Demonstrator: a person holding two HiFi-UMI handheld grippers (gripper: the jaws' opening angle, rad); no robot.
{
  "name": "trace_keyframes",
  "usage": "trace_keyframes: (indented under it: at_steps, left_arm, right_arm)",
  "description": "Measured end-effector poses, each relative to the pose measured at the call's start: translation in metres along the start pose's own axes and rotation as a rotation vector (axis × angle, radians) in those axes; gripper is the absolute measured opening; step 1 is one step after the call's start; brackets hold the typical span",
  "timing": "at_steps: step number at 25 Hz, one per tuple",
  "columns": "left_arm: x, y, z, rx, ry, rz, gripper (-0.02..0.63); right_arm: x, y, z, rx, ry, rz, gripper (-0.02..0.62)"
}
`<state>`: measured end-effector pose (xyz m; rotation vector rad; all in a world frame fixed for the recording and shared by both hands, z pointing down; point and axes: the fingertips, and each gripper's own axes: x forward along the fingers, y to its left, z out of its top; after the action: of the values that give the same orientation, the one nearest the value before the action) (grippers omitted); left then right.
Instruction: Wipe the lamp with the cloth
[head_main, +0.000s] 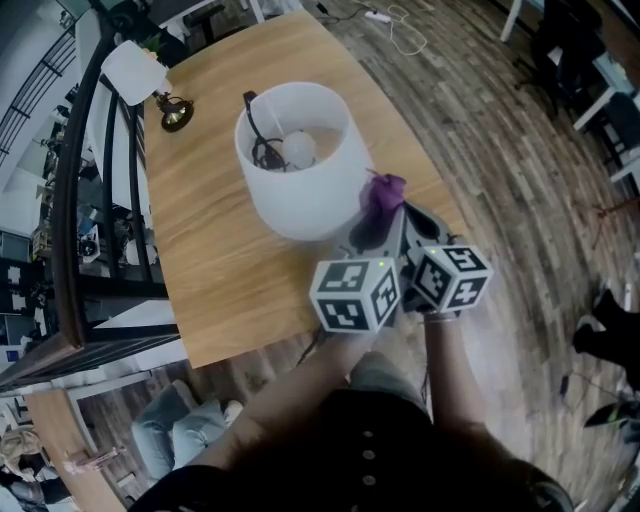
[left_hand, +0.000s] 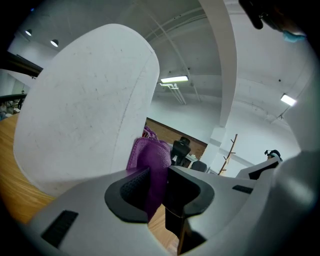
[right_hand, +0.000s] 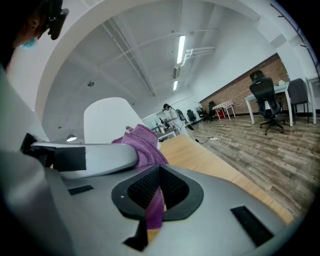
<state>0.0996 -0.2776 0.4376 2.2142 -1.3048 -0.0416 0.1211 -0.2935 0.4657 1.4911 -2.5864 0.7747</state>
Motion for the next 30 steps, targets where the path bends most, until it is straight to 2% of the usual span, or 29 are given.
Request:
trace_keyframes:
  at_steps: [11,19,24,30]
  left_arm:
    - [-0.002,-0.005,-0.012,-0.004,0.034,-0.021,0.109]
    - [-0.012,-0.017,-0.012,0.005,0.027,-0.061,0.109]
    - [-0.030,-0.030,0.011,0.006,-0.023,-0.127,0.109]
    - [-0.065,-0.037,0.052,0.020,-0.105,-0.202,0.092]
  right_arm:
    - [-0.011,-0.003,-0.009,0.007,0.015,-0.024,0.012]
    - [-0.026,0.002,-0.006,-0.005,-0.006,-0.029,0.012]
    - [-0.041,0.021,0.018,-0.043,-0.066,-0.001,0.012]
    - [-0.052,0.065,0.051,-0.104,-0.147,0.066,0.011]
